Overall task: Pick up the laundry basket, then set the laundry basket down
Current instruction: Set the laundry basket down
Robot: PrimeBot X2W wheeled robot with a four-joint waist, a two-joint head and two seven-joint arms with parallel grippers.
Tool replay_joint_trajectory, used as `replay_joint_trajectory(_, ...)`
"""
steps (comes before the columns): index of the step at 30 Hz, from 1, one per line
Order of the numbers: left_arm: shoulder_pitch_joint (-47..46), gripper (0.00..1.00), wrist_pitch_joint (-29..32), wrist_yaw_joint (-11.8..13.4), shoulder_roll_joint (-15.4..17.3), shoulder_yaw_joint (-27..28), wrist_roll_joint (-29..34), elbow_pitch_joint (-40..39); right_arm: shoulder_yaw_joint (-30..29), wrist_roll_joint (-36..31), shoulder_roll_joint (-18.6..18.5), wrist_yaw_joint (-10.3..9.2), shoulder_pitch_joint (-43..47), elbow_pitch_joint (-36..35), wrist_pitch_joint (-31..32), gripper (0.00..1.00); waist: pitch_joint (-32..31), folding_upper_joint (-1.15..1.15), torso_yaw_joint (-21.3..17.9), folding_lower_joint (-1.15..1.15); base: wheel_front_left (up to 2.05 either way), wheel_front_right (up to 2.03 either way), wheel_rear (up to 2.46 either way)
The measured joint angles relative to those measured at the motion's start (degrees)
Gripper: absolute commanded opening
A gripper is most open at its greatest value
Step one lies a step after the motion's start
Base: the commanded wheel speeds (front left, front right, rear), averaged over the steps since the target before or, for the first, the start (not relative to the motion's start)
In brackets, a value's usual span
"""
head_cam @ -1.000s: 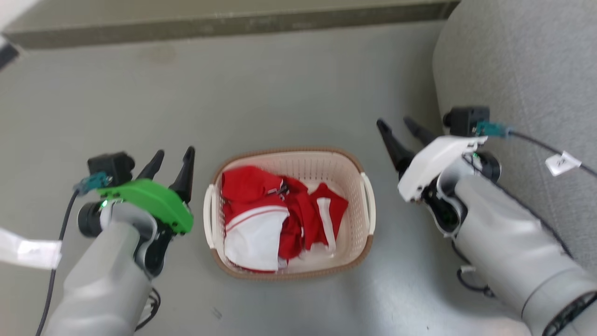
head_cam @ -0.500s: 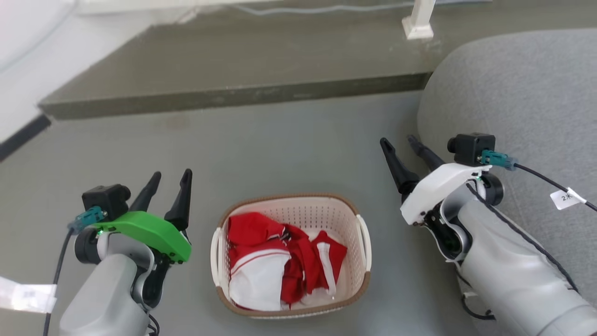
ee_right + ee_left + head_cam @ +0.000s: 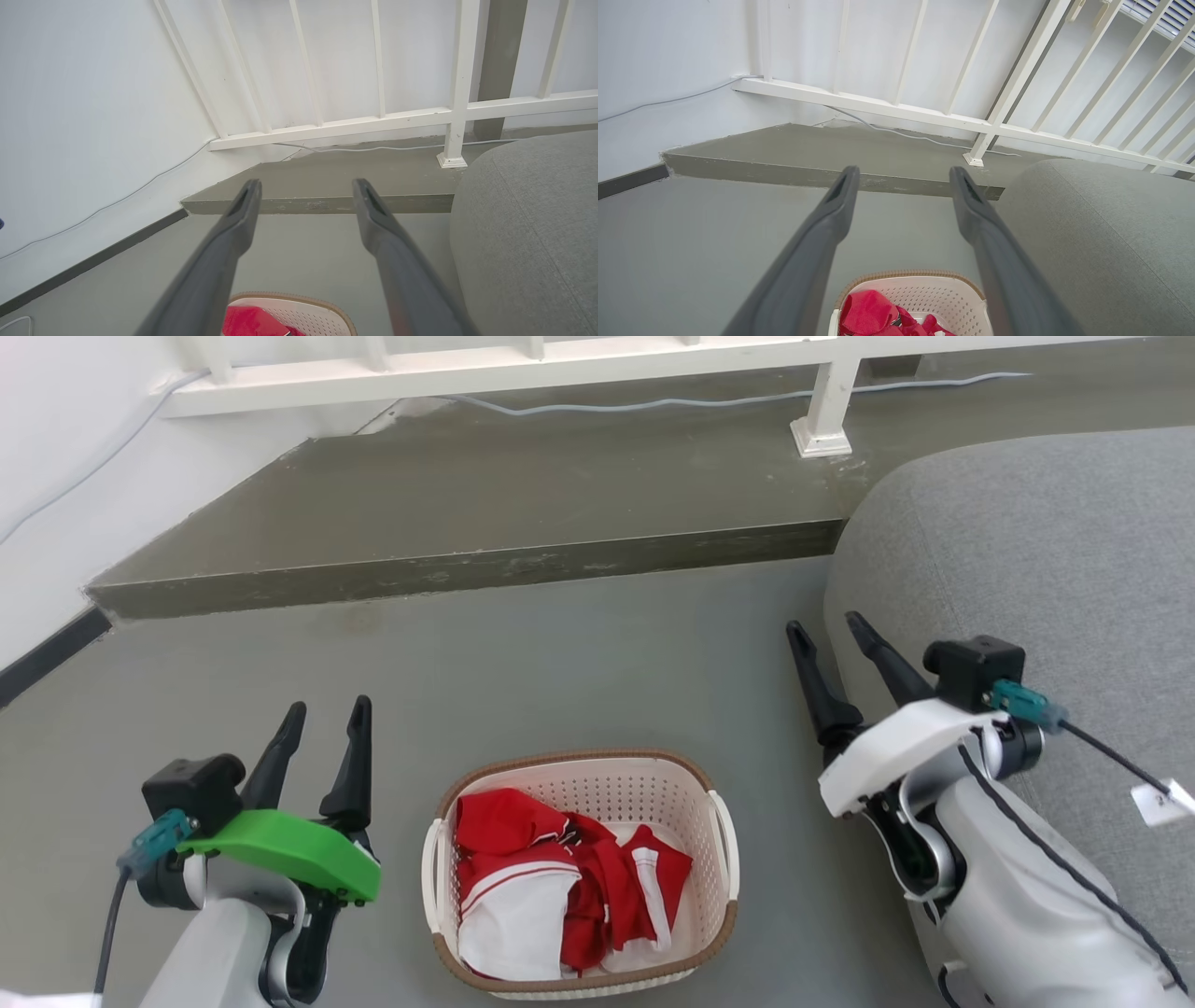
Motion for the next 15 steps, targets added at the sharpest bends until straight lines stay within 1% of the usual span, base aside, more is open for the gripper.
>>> replay_joint_trajectory(3,1.5,1.00,0.0,0.4,-0.7,1.5,1.4,-2.7,-1.7,-1.5,0.0,-1.35,2.2,-2.6,0.0,1.00,-0.1,0.00,0.1,0.00,0.00,0.00,0.00)
replay_joint_trajectory(6,3.4,1.00,0.0,0.5,-1.3,2.8,2.2,-4.7,-2.9,-3.3,0.0,-1.88,3.9,-4.8,0.0,1.00,-0.2,0.00,0.1,0.00,0.00,0.00,0.00)
replay_joint_trajectory(9,5.3,1.00,0.0,0.6,-1.9,3.4,4.5,-6.6,-3.8,-4.4,0.0,-1.96,5.7,-6.5,0.0,1.00,-0.3,0.00,0.3,0.00,0.00,0.00,0.00)
replay_joint_trajectory(15,7.7,1.00,0.0,1.6,-2.4,5.9,8.0,-9.7,-5.8,-6.6,0.0,-2.37,8.3,-9.0,0.0,1.00,-0.5,0.00,0.7,0.00,0.00,0.00,0.00)
